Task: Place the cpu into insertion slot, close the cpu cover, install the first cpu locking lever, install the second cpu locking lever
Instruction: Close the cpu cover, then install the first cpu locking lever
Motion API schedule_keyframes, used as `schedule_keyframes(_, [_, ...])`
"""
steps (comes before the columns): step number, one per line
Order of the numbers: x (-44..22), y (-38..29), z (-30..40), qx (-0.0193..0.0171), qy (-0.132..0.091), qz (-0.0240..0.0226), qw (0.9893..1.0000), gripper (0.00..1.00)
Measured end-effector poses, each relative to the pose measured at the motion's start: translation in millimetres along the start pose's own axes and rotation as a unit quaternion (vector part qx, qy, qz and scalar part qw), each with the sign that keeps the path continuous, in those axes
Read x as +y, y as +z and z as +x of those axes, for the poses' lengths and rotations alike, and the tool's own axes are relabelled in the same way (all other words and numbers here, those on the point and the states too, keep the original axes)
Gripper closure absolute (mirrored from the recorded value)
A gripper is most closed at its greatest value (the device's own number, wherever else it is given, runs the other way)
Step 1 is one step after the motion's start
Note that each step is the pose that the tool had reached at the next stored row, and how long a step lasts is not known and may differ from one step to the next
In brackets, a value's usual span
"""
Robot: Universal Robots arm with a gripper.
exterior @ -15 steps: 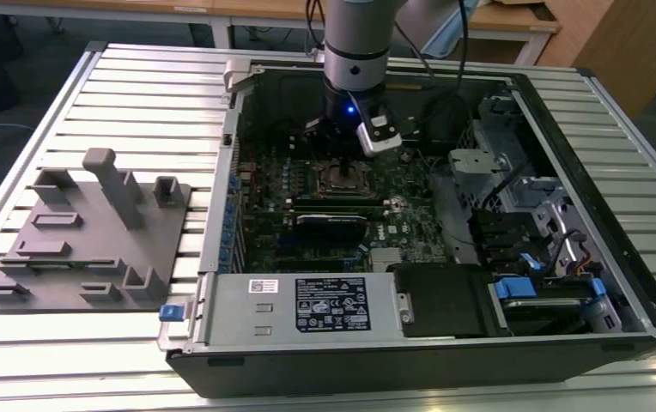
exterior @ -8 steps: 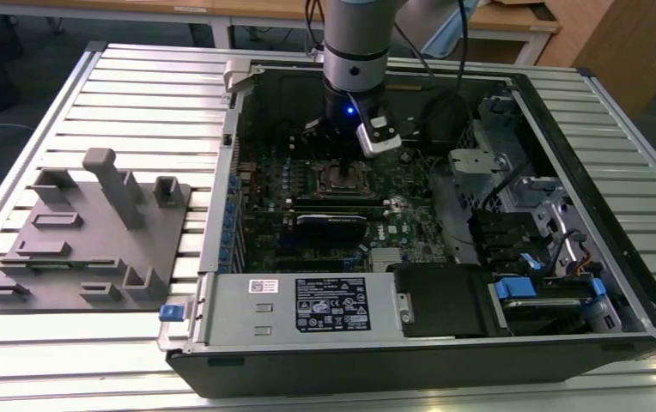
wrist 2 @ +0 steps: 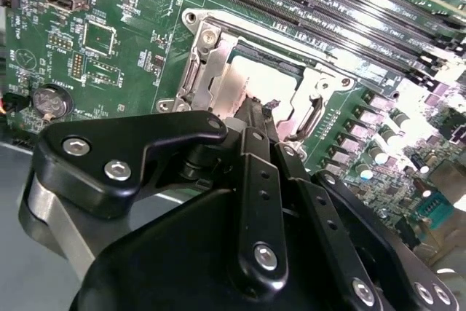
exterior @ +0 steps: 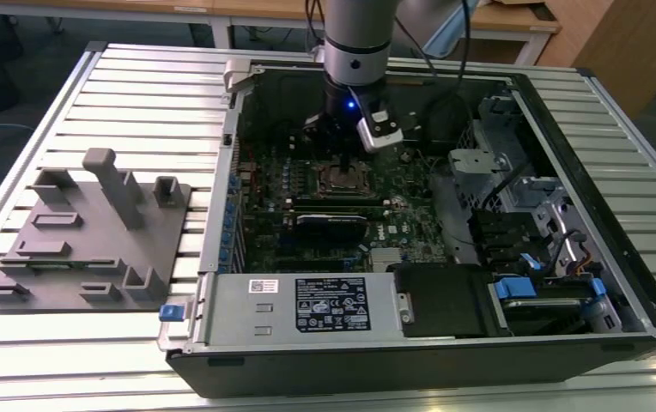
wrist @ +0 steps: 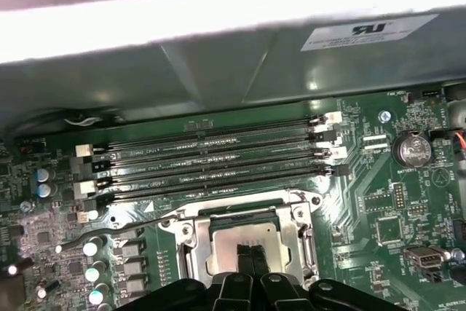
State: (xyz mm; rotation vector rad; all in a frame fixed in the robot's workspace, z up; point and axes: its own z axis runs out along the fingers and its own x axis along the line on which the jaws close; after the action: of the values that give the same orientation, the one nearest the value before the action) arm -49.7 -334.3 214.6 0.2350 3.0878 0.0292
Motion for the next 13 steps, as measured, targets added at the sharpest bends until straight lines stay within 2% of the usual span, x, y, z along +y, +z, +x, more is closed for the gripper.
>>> schedule_keyframes(2, [0.1, -2.1, -0.1, 0.0, 0.0, 0.0, 1.0, 0.9])
schedule_keyframes(5, [-0.3, -2.0, 2.1, -0.0001, 0.0, 0.0, 1.0, 0.9])
schedule_keyframes(13, [-0.3, -3.0, 2.1, -0.0001, 0.0, -0.0001, 1.0, 0.9])
